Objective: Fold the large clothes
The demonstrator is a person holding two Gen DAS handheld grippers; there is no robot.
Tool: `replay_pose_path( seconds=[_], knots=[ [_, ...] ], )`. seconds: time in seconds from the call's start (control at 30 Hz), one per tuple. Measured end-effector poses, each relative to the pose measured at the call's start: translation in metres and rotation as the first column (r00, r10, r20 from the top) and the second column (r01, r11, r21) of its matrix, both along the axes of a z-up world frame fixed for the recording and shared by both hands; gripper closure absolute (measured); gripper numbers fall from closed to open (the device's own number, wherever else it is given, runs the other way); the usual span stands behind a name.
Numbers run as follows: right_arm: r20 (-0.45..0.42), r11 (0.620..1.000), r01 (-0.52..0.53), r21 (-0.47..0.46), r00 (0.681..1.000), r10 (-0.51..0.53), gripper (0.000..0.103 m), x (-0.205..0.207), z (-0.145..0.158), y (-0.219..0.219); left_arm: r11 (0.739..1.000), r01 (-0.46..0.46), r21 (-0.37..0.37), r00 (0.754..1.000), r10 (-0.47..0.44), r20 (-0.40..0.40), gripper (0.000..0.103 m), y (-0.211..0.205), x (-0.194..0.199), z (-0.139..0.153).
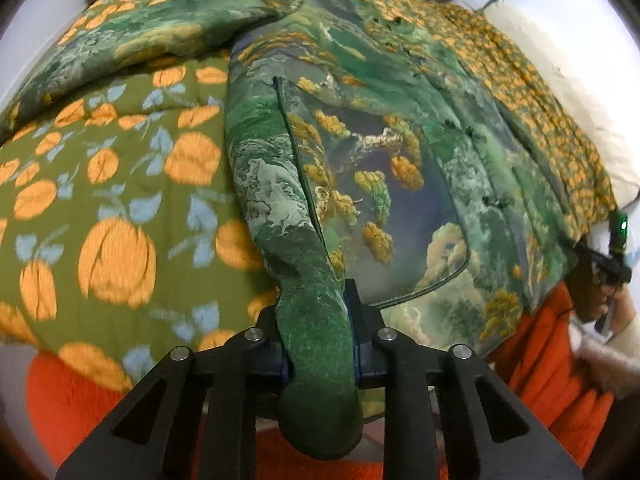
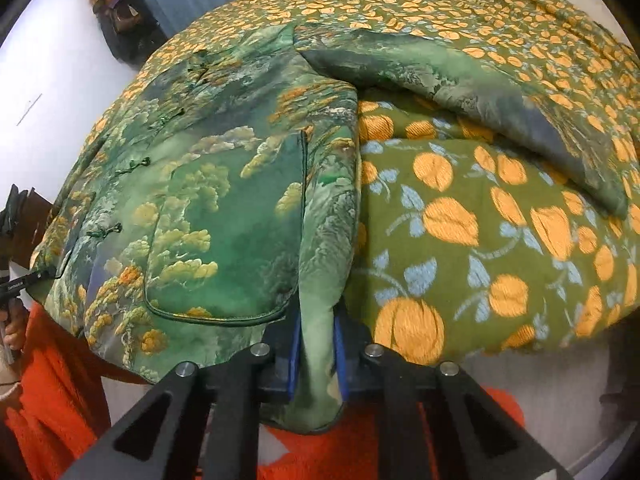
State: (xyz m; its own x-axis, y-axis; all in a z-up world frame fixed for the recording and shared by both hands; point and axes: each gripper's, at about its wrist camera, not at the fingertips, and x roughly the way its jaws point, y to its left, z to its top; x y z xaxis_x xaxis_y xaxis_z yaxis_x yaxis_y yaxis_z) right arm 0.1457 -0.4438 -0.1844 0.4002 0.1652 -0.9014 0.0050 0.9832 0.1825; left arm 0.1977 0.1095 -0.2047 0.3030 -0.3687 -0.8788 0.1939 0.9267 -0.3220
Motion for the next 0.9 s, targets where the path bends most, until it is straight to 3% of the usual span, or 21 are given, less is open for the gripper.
replay_pose_path(
  seconds=[0.03,0.1,0.13,0.2,0.23,0.27,0.3,0.37,0.43,0.53,0.67,0.9],
  knots=[
    [0.007,1.000,-0.005,-0.029,1.000,0.005,0.088,-0.001,-0.001,0.002,1.000,-0.007,0.025,1.000,0.007,0.011,0.069,-0.001,-0.001,0.000],
    [0.028,0.995,0.002,-0.095,1.000,0.001,0.078,0.002,-0.002,0.009,0.998,-0.033,0.061,0.999,0.031,0.036,0.051,0.001,0.000,0.007],
    [0.035,0.994,0.012,-0.109,0.999,-0.008,0.073,0.003,0.000,0.010,0.996,-0.050,0.071,0.997,0.046,0.059,0.049,0.003,-0.002,0.015],
    [0.083,0.991,0.037,-0.132,0.996,-0.026,0.053,-0.001,0.014,0.007,0.995,-0.073,0.073,0.993,0.066,0.101,0.037,0.007,-0.006,0.029],
    [0.110,0.988,0.046,-0.145,0.993,-0.030,0.047,-0.002,0.022,0.007,0.993,-0.094,0.075,0.987,0.082,0.141,0.031,0.009,-0.009,0.043],
    [0.143,0.983,0.059,-0.171,0.989,-0.034,0.039,-0.004,0.032,0.009,0.990,-0.115,0.081,0.977,0.098,0.188,0.019,0.009,-0.012,0.054],
    [0.176,0.978,0.072,-0.198,0.984,-0.036,0.036,-0.007,0.043,0.010,0.986,-0.139,0.092,0.964,0.114,0.239,0.009,0.009,-0.014,0.065],
    [0.237,0.965,0.095,-0.243,0.971,-0.036,0.027,-0.014,0.062,0.014,0.976,-0.188,0.112,0.933,0.142,0.329,0.001,0.004,-0.016,0.083],
    [0.298,0.955,0.129,-0.268,0.953,-0.045,0.021,-0.016,0.082,0.019,0.961,-0.244,0.133,0.888,0.166,0.428,0.001,-0.002,-0.016,0.102],
    [0.348,0.952,0.158,-0.262,0.936,-0.059,0.021,-0.012,0.102,0.033,0.927,-0.309,0.215,0.853,0.170,0.494,0.001,-0.010,-0.006,0.116],
    [0.391,0.956,0.167,-0.243,0.918,-0.061,0.020,-0.004,0.119,0.055,0.916,-0.325,0.234,0.855,0.180,0.486,0.001,-0.025,-0.002,0.118],
    [0.377,0.963,0.130,-0.236,0.926,-0.033,0.020,0.006,0.115,0.114,0.914,-0.295,0.278,0.895,0.163,0.414,0.001,-0.069,-0.004,0.108]
  ],
)
